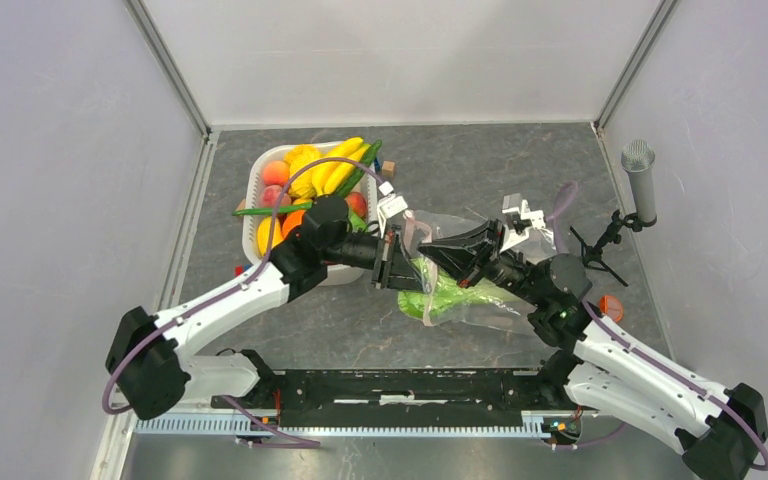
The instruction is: Place the food in the zip-top bag and seal the zipper
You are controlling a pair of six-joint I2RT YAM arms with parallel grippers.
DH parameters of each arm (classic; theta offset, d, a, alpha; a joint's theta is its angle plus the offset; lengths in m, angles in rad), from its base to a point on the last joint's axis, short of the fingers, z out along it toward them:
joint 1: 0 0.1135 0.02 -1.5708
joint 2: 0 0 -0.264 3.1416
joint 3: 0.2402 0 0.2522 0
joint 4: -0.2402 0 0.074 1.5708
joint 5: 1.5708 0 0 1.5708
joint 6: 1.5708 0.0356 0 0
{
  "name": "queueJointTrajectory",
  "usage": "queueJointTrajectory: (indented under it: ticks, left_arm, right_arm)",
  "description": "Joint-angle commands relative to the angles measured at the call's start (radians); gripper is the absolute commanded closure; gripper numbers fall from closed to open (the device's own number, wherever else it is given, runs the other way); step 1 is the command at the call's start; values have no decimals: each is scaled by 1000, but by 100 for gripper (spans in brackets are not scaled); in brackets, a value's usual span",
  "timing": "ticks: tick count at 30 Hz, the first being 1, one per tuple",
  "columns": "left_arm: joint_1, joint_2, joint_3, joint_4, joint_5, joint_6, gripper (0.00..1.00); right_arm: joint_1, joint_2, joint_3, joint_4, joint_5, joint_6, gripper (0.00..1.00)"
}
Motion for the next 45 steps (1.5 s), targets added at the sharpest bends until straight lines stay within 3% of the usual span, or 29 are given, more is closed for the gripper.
queueJointTrajectory:
  ticks: [1,2,4,6,8,10,14,17,25,31,40,45]
  left_arm:
    - [-2,70,25,392,210,-200,97]
    - [-4,77,36,350,235,-171,98]
    - [-7,54,76,112,172,11,96]
    - [-14,40,134,-170,60,197,82]
    - [-14,46,173,-314,12,281,75]
    - [-14,36,198,-400,-74,311,41]
    - [-12,-76,184,-410,-208,314,11]
    - [-11,-148,211,-503,-352,356,0]
    - [2,-295,223,-608,-546,380,0]
    - [5,-348,175,-646,-873,346,0]
    - [26,-174,192,-528,-748,291,2]
    - [38,-100,224,-535,-731,297,17]
  right_arm:
    - [3,4,-21,43,-34,-16,100]
    - [4,6,-18,36,-32,-21,100]
    - [5,4,-19,37,-32,-29,100]
    - [4,-1,-16,31,-17,-40,100]
    - [5,-6,-9,16,4,-52,100]
    - [4,-9,0,2,22,-64,100]
    - [4,-16,25,-108,141,-76,100]
    - [5,-31,12,-141,195,-72,100]
    - [4,-20,11,-164,200,-56,100]
    - [4,-13,23,-117,121,-52,100]
    - [6,-23,28,-103,0,-50,100]
    - [8,-28,25,-113,-19,-60,100]
